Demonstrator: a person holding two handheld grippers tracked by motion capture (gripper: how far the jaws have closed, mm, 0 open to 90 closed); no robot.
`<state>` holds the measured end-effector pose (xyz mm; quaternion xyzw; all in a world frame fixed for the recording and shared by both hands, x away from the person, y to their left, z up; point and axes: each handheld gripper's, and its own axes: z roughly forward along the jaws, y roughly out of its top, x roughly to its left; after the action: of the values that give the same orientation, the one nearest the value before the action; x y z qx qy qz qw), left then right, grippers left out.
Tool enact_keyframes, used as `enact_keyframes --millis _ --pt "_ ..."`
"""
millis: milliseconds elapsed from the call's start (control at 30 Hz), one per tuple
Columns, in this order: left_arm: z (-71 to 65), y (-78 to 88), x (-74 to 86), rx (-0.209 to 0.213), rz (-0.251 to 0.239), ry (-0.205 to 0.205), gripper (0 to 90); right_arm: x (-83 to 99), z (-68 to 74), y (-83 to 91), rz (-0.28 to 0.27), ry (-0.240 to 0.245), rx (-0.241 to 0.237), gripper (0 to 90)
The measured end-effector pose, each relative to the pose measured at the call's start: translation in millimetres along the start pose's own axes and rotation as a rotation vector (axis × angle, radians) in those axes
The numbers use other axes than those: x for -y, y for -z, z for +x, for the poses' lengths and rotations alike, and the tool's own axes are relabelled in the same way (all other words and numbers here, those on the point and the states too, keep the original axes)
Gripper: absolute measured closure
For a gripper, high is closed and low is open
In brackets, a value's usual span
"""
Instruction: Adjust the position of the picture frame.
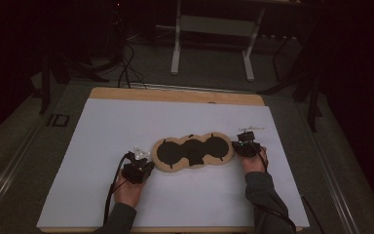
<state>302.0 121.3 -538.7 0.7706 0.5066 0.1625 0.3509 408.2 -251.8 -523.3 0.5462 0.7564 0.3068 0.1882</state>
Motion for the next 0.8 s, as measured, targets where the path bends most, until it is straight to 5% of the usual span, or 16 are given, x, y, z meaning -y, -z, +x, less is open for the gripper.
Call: enact_keyframes --millis 800 --pt "14.2 2.5 -0.9 -0.036 0.004 0.016 90.0 12.0 13.8 6.7 -0.021 -0.009 -0.016 90.0"
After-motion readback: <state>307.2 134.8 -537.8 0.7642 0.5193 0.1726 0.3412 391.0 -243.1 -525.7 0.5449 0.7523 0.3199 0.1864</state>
